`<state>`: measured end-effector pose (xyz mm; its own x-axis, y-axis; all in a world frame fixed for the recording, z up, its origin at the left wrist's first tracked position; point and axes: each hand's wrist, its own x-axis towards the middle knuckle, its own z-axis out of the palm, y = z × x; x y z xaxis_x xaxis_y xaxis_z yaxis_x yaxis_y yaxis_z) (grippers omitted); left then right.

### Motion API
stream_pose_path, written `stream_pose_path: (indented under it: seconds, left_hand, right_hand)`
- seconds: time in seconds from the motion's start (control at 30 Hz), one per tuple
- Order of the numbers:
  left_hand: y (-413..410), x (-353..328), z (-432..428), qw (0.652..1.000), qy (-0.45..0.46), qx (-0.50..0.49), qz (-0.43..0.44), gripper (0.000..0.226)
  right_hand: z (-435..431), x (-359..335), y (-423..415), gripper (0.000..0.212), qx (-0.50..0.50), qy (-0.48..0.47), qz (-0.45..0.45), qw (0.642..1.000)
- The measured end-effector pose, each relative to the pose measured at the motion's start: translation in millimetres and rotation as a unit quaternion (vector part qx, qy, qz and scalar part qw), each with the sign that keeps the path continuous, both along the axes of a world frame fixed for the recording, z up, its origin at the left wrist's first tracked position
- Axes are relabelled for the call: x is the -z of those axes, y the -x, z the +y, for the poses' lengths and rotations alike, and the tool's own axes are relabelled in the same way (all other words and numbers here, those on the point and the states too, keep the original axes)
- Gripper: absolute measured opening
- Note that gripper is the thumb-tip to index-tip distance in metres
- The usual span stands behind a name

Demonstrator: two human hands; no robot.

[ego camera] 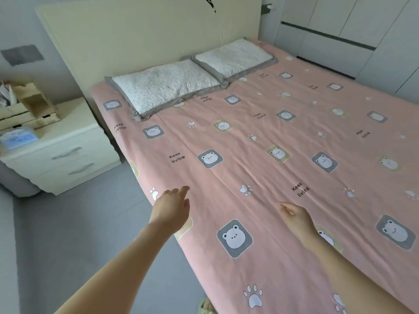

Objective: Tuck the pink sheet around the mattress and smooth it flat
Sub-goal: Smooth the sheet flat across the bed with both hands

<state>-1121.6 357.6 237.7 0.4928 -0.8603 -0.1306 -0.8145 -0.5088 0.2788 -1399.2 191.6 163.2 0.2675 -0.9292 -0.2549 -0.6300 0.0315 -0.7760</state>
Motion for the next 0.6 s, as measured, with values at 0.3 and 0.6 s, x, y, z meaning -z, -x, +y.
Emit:
stream_pose_path:
  seconds: [0.3, 0.6]
  left_hand:
    - [-138, 46, -155, 0.998, -0.027, 0.054, -0.019, 0.041]
    - [-255, 115, -352, 0.978, -0.051, 0.202, -0.023, 0.049]
  right_hand:
    - [-108, 45, -116, 0.030, 0.016, -0.027, 0.027, 0.999]
    - [-254, 84, -224, 0.042, 0.070, -0.035, 0.090, 0.993]
